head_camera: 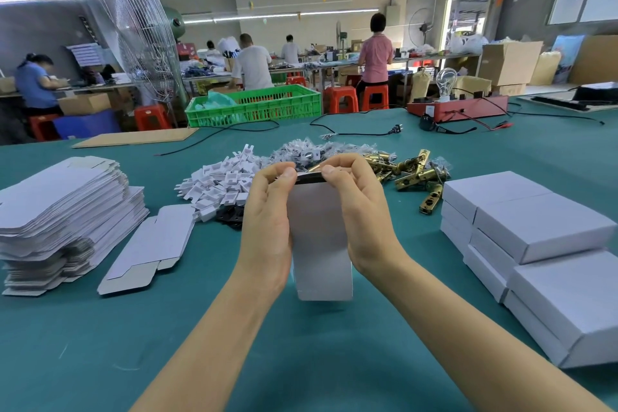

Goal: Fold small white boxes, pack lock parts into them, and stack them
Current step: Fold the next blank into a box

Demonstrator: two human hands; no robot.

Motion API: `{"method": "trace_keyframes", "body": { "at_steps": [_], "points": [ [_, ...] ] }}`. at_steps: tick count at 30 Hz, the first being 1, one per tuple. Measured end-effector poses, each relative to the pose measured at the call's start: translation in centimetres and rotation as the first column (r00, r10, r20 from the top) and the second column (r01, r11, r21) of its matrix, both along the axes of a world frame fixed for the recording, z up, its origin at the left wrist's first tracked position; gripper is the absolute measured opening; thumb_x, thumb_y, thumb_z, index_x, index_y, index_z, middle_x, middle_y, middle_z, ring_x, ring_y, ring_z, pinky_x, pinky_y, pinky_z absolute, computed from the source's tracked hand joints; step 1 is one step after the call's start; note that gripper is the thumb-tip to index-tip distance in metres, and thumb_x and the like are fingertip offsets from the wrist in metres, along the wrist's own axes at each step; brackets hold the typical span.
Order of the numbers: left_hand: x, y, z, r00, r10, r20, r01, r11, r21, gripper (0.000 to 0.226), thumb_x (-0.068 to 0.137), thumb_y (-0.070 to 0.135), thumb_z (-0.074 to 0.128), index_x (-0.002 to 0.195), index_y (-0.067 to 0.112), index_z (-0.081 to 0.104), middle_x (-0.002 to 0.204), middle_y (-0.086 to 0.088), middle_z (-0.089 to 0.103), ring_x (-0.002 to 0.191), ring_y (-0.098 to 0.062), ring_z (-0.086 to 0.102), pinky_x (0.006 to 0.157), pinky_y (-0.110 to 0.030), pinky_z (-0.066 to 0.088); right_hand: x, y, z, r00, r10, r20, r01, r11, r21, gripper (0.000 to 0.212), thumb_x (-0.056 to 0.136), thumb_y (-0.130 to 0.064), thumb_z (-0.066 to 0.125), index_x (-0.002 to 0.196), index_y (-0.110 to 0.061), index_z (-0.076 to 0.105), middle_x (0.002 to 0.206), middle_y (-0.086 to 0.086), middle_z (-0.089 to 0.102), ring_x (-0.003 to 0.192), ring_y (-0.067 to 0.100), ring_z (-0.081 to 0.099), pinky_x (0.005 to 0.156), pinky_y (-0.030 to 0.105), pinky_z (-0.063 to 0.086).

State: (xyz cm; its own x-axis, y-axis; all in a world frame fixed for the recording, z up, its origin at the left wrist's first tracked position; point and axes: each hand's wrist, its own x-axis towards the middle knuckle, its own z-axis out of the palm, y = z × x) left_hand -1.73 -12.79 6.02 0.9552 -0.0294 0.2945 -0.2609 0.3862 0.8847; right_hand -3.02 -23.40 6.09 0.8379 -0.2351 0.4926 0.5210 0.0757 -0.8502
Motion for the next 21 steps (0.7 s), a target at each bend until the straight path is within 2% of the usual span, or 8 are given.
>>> {"method": "trace_keyframes", "body": {
  "at_steps": [5,8,11,14,21],
  "points": [
    [-0.08,0.08,-0.30,0.999,0.030,0.041,-0.032,0.998,0.055,0.006,0.089,0.033,0.060,0.092,0.032,0.066,0.081,0.011,0.065,0.072,-0.006,0.059,0.067,-0.026,0.047,-0.12,0.02,0.15,1.000,0.010,-0.015,-0.011,1.000,-0.027,0.014,0.083,-0.029,0.053,0.093,-0.022,0.060,0.071,-0.022,0.054,0.070,-0.002,0.049,0.064,0.009,0.040],
    [-0.18,0.02,-0.32,0.998,0.040,0.057,-0.044,0.997,0.062,0.012,0.100,0.023,0.054,0.099,0.030,0.063,0.086,0.004,0.070,0.075,-0.010,0.064,0.065,-0.027,0.052,-0.06,0.05,0.02,0.999,0.001,-0.047,-0.002,1.000,-0.029,0.011,0.091,-0.021,0.052,0.095,-0.028,0.058,0.087,-0.007,0.059,0.080,0.011,0.053,0.072,0.028,0.044],
    [-0.29,-0.02,-0.36,0.992,0.061,0.115,-0.072,0.993,0.097,0.018,0.101,0.025,0.052,0.099,0.038,0.065,0.089,-0.006,0.065,0.081,-0.015,0.061,0.072,-0.033,0.050,-0.17,0.30,0.05,1.000,-0.010,-0.028,0.008,0.999,-0.042,0.018,0.092,-0.020,0.051,0.094,-0.036,0.059,0.090,-0.003,0.056,0.080,0.014,0.051,0.072,0.030,0.043],
    [-0.36,0.06,-0.33,0.987,0.052,0.153,-0.071,0.990,0.118,0.026,0.102,0.022,0.050,0.096,0.042,0.066,0.084,-0.002,0.065,0.078,-0.012,0.060,0.069,-0.029,0.049,-0.29,0.48,0.34,1.000,0.011,-0.029,-0.011,1.000,-0.018,0.020,0.085,-0.024,0.049,0.088,-0.040,0.061,0.095,-0.001,0.059,0.086,0.025,0.053,0.077,0.039,0.044],
    [-0.44,-0.04,-0.24,0.990,0.002,0.142,-0.017,0.994,0.107,0.015,0.089,0.029,0.053,0.092,0.037,0.066,0.091,-0.004,0.067,0.075,-0.011,0.063,0.063,-0.027,0.050,-0.33,0.08,0.60,0.998,-0.005,-0.056,0.006,1.000,0.006,0.019,0.080,-0.026,0.050,0.077,-0.040,0.062,0.091,-0.003,0.062,0.083,0.014,0.055,0.075,0.031,0.044]
  ]
}}
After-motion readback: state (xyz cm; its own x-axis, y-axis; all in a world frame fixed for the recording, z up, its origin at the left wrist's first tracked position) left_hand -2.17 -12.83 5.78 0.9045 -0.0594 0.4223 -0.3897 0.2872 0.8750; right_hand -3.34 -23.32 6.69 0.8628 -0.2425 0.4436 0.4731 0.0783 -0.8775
